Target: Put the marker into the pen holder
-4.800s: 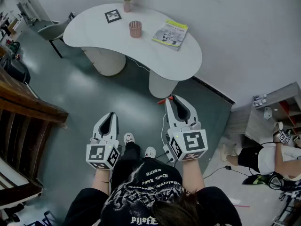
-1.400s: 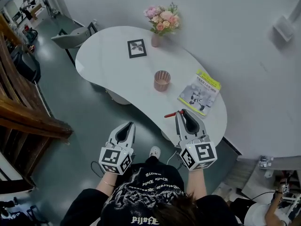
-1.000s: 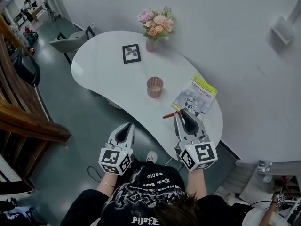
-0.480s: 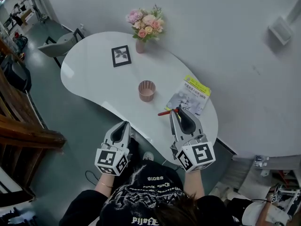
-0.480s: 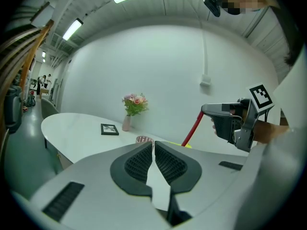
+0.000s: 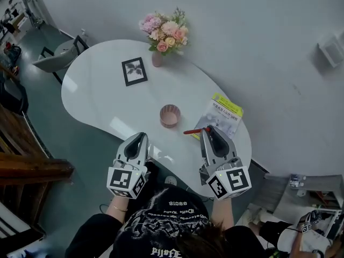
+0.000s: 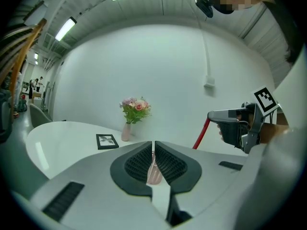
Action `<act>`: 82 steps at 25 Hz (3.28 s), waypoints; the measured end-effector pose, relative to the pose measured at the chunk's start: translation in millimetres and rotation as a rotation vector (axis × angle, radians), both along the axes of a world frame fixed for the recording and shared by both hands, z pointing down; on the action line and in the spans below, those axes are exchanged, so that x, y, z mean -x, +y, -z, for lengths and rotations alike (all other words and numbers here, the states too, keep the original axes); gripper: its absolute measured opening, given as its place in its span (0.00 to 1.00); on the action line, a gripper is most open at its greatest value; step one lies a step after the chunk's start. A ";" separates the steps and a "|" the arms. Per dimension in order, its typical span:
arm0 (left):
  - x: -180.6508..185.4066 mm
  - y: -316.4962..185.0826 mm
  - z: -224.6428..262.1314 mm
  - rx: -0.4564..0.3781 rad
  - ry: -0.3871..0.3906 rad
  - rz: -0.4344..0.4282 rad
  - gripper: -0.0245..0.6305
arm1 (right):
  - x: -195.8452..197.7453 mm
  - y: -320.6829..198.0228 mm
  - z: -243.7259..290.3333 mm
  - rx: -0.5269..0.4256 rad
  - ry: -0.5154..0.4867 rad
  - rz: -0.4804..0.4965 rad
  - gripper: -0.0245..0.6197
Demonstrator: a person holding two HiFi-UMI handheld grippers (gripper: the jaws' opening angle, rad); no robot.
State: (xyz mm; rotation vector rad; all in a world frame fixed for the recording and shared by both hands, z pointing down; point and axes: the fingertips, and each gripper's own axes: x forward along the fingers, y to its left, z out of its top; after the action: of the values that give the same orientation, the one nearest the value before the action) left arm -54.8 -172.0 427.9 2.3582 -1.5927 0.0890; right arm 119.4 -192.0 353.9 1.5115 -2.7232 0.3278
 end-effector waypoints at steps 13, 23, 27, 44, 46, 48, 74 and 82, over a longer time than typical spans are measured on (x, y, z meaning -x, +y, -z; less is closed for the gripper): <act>24.3 -68.2 -2.3 -0.002 -0.007 -0.105 0.09 | 30.1 -54.9 13.0 -0.037 -0.016 -0.059 0.17; 41.6 -92.8 -10.7 0.020 -0.014 -0.148 0.09 | 50.7 -80.4 5.2 -0.034 0.011 -0.105 0.17; 50.1 -99.2 -16.0 0.035 -0.012 -0.143 0.09 | 57.6 -90.6 -4.4 -0.015 0.045 -0.111 0.17; 55.5 -104.9 -30.5 0.083 0.005 -0.163 0.09 | 74.8 -113.7 -59.8 0.101 0.096 -0.101 0.17; 53.9 -104.4 -31.3 0.084 0.000 -0.173 0.09 | 76.6 -115.1 -64.8 0.108 0.098 -0.099 0.17; 52.4 -104.4 -31.7 0.084 0.001 -0.181 0.09 | 78.7 -116.6 -69.5 0.114 0.096 -0.095 0.17; 45.0 -110.9 -45.5 0.102 -0.048 -0.237 0.09 | 90.4 -122.4 -122.0 0.225 0.125 -0.077 0.18; 50.3 -111.5 -46.8 0.105 -0.047 -0.229 0.09 | 88.8 -124.4 -136.1 0.296 0.078 -0.105 0.18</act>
State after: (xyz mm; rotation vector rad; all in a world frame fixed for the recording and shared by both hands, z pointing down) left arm -105.1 -283.4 474.8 2.4618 -1.2971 0.2718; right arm 30.6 -316.4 490.0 1.5478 -2.4103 0.6275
